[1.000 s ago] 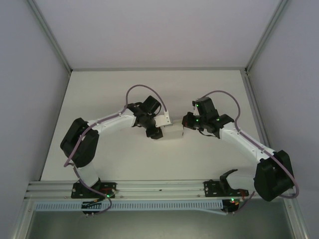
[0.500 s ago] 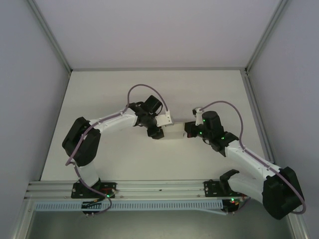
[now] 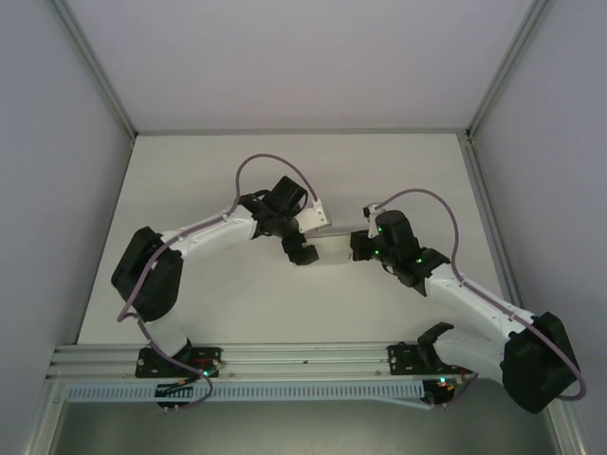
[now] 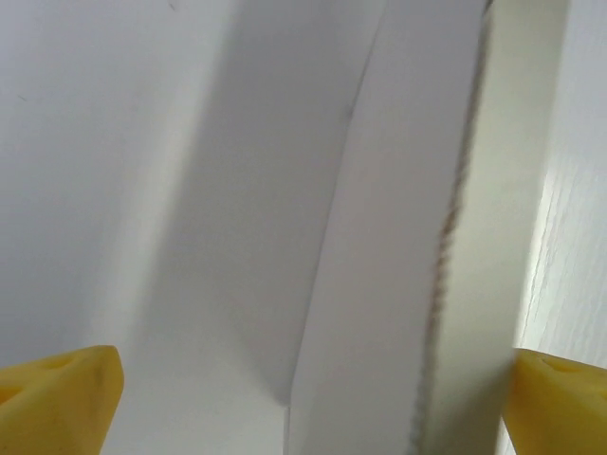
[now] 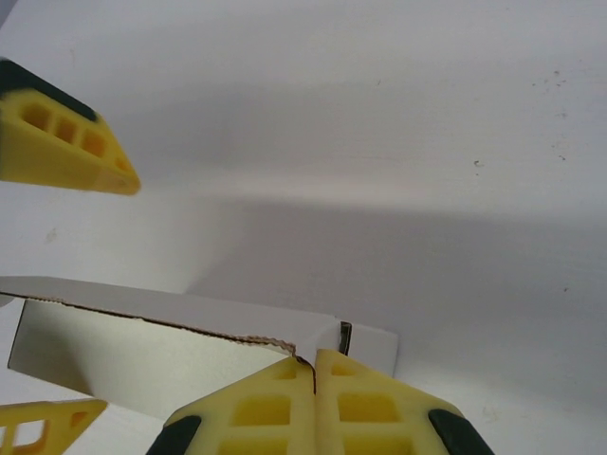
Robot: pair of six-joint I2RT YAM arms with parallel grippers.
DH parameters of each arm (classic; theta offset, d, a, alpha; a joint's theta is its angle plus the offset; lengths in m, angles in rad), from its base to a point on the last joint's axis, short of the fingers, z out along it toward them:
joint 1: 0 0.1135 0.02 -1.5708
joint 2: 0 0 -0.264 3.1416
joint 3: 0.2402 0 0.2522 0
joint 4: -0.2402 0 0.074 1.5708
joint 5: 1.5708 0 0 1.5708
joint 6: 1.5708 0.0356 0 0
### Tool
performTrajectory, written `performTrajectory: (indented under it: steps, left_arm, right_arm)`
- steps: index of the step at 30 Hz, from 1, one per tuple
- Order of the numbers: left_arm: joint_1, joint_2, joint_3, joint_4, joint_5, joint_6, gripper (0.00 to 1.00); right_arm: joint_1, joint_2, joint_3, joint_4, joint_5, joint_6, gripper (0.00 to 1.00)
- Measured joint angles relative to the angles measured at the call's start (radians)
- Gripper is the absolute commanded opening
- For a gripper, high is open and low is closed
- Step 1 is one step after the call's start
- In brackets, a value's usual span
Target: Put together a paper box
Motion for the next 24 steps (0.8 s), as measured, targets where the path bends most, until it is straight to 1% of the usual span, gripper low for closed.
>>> performTrajectory:
  steps: [6,10,12,13,18,19,22,23,24]
  left_arm:
    - [-0.001,-0.113,-0.061,0.06,-0.007,-0.055,1.0]
    - [0.002,-0.155,-0.09,0.063,-0.079,-0.148,0.99]
    - [0.011,-0.177,-0.097,0.06,-0.113,-0.222,0.84]
    - [0.021,-0.19,-0.1,0.059,-0.127,-0.284,0.79]
    - [0.069,-0.249,-0.145,0.065,-0.137,-0.409,0.63]
    - [0.07,-0.257,-0.158,0.064,-0.132,-0.423,0.61]
    - [0.067,-0.274,-0.198,0.069,-0.1,-0.456,0.58]
    - [0.067,-0.278,-0.207,0.07,-0.092,-0.463,0.55]
    - [0.067,-0.279,-0.212,0.069,-0.083,-0.475,0.5]
  right_arm:
    - [0.037,0.051,0.037,-0.002,0.06,0.015,0.0]
    - [0.043,0.068,0.054,-0.011,0.08,0.018,0.0]
    - [0.046,0.07,0.059,-0.021,0.085,0.018,0.0]
    - [0.046,0.07,0.062,-0.027,0.085,0.017,0.0]
    - [0.049,0.07,0.068,-0.043,0.089,0.017,0.0]
    - [0.049,0.07,0.069,-0.045,0.089,0.017,0.0]
    - [0.049,0.07,0.077,-0.06,0.089,0.017,0.0]
    - [0.049,0.07,0.08,-0.065,0.089,0.017,0.0]
    - [0.049,0.07,0.082,-0.071,0.09,0.017,0.0]
